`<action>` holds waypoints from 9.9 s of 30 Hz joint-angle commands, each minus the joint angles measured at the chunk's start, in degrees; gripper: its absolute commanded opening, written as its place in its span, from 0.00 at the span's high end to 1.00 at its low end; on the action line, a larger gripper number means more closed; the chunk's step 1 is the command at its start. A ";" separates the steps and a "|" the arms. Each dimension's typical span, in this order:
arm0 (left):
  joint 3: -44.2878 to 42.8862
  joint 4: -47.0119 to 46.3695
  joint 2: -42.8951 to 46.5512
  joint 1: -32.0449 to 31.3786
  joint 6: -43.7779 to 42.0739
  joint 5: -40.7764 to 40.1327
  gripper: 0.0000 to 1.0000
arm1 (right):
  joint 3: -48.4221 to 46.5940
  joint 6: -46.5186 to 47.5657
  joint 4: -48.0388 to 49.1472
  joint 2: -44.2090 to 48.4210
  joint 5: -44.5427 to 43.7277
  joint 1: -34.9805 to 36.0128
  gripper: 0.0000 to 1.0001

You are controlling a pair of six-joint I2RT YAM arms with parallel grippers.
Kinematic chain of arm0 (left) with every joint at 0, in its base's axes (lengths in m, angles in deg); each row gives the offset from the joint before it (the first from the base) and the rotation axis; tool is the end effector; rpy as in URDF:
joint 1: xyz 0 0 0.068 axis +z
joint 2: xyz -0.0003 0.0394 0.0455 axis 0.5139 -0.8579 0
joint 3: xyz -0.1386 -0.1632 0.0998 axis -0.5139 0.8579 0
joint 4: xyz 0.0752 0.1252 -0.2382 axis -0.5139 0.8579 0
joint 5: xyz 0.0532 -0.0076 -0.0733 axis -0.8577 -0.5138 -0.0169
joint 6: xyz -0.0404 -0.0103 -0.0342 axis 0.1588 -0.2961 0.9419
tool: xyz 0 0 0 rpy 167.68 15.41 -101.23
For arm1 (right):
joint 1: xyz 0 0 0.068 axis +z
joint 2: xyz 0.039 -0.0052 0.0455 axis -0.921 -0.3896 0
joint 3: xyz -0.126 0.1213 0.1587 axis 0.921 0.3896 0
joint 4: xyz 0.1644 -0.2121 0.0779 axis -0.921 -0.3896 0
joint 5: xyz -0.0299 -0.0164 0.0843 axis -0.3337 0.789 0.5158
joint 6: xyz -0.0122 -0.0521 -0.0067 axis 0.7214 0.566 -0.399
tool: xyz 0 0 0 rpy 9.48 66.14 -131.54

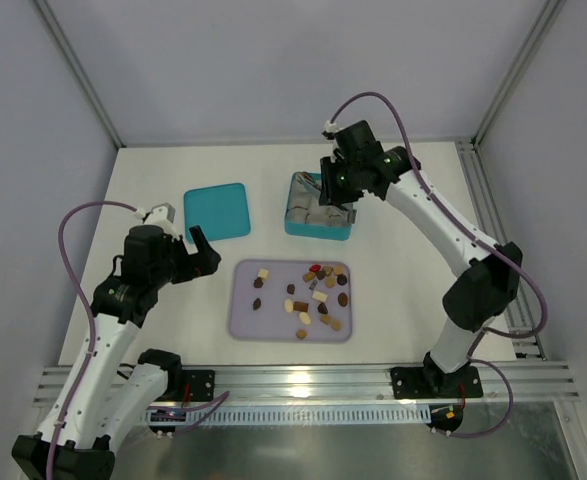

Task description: Pack the chocolate

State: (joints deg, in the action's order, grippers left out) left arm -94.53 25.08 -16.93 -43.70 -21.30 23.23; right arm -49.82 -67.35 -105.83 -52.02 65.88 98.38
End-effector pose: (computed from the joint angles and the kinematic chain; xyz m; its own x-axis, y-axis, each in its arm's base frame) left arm 0.1979 -0.0471 0.2775 -0.6391 -0.3364 -0.6917 -0.0344 0.9109 -0.4112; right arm 0.3236 0.1994 0.3230 -0.7718 -0.1525 -0.6173 -0.3581 0.9065 0.2238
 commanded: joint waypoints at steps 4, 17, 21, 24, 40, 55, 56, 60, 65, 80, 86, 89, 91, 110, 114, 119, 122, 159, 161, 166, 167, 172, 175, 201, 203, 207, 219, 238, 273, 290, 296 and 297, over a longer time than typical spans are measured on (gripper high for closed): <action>-0.06 -0.79 0.33 -0.58 -0.19 -0.98 0.00 | -12.80 1.77 0.45 -12.58 -1.35 -2.57 0.76; -0.06 -0.70 -0.19 -0.94 -0.10 -1.07 0.00 | -19.05 2.12 0.27 -22.18 -5.22 -3.80 0.76; -0.06 -0.70 -0.20 -0.94 -0.10 -1.16 0.00 | -18.70 1.86 0.71 -23.24 -5.31 -3.89 0.75; -0.06 -0.61 -0.20 -1.02 -0.02 -1.33 0.00 | -18.70 1.95 0.80 -23.77 -5.31 -3.80 0.75; -0.06 -0.61 -0.11 -1.29 -0.02 -1.59 0.00 | -18.09 1.77 1.23 -22.54 -4.61 -3.71 0.55; -0.15 -0.53 0.07 -1.38 -0.10 -1.59 0.00 | -8.28 1.42 0.62 -5.00 -4.35 -3.54 0.56; -0.15 -0.53 0.16 -1.38 -0.02 -1.68 0.00 | -6.07 1.42 1.06 -3.22 -4.34 -2.84 0.56; -0.15 -0.61 0.16 -1.46 -0.02 -1.42 0.00 | 6.15 1.07 2.90 7.15 -4.34 0.31 0.56; -0.15 -0.70 0.16 -1.64 -0.10 -0.98 0.00 | 21.09 -2.08 3.52 18.39 -6.44 8.75 0.56; -0.15 -0.61 -0.19 -1.73 -0.10 -0.98 0.00 | 35.26 -16.33 7.74 25.36 -7.33 25.20 0.56; -0.15 -0.53 0.07 -1.81 -0.10 -1.24 0.00 | 36.40 -17.21 8.27 24.31 -7.59 26.26 0.57; -0.15 -0.61 0.07 -1.90 -0.10 -1.33 0.00 | 37.02 -17.30 8.18 24.31 -7.77 26.43 0.60; -0.06 -0.53 0.07 -1.90 -0.10 -1.33 0.00 | 37.11 -17.39 8.27 24.13 -7.60 26.52 0.60; -0.15 -0.61 0.42 -2.25 0.07 -1.86 0.00 | 37.11 -17.39 6.69 22.55 -10.32 27.31 0.59; -0.15 -0.53 0.33 -2.34 0.07 -1.77 0.00 | 37.19 -17.47 6.86 22.11 -9.70 27.66 0.59; -0.15 -0.53 0.42 -2.34 0.07 -1.77 0.00 | 37.02 -17.48 7.13 21.49 -9.62 28.10 0.56; -0.15 -0.53 0.51 -2.43 0.07 -1.77 0.00 | 37.11 -17.47 7.39 20.97 -9.79 28.19 0.56; -0.15 -0.44 0.68 -2.78 0.16 -2.30 0.00 | 30.43 -12.55 4.93 16.22 -12.26 27.05 0.70; -0.15 -0.35 0.77 -2.87 0.16 -2.39 0.00 | 29.64 -11.77 4.49 17.09 -11.64 26.26 0.70; -0.15 -0.35 0.86 -2.96 0.16 -2.47 0.00 | 28.50 -9.66 3.96 19.03 -9.53 20.99 0.71; -0.15 -0.35 0.95 -2.96 0.16 -2.47 0.00 | 27.80 -9.13 4.05 19.56 -8.57 19.68 0.71; -0.15 -0.35 0.68 -2.96 0.16 -2.39 0.00 | 23.58 -5.09 4.66 19.04 -6.28 9.84 0.71; -0.15 -0.35 0.25 -2.96 0.16 -2.39 0.00 | 18.66 -3.24 5.19 16.06 -6.28 4.75 0.71; -0.23 -0.26 -0.11 -3.04 0.16 -2.83 0.00 | -9.66 0.46 2.11 -16.56 -11.37 -4.59 0.71; -0.23 -0.26 -0.11 -3.04 0.07 -2.83 0.00 | -8.86 0.45 2.47 -16.65 -11.64 -4.50 0.71; -0.23 -0.26 -0.19 -3.04 0.07 -2.83 0.00 | -7.89 0.45 2.91 -17.26 -11.64 -4.50 0.69; -0.23 -0.26 -0.11 -3.04 0.16 -3.00 0.00 | -8.59 0.98 2.82 -17.97 -11.20 -4.50 0.59; -0.23 -0.17 0.07 -3.04 0.25 -3.09 0.00 | 5.25 0.81 2.46 3.98 -8.74 0.50 0.57; -0.23 -0.26 -0.02 -3.22 0.25 -2.74 0.00 | 37.46 -20.20 -10.37 32.84 -12.87 31.97 0.57; -0.23 -0.26 0.33 -3.40 0.16 -2.74 0.00 | 39.04 -19.94 -7.99 28.53 -13.13 32.94 0.57; -0.23 -0.26 0.59 -3.40 0.25 -2.74 0.00 | 39.83 -19.67 -7.47 27.47 -14.01 32.94 0.57; -0.23 -0.18 0.60 -3.40 0.25 -2.65 0.00 | 39.92 -19.67 -7.38 27.30 -14.10 33.02 0.57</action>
State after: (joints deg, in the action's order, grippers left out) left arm -94.53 25.50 -17.06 -46.93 -21.26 21.11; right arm -10.17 -86.32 -114.99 -24.41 53.36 130.88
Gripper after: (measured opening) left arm 0.996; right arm 0.436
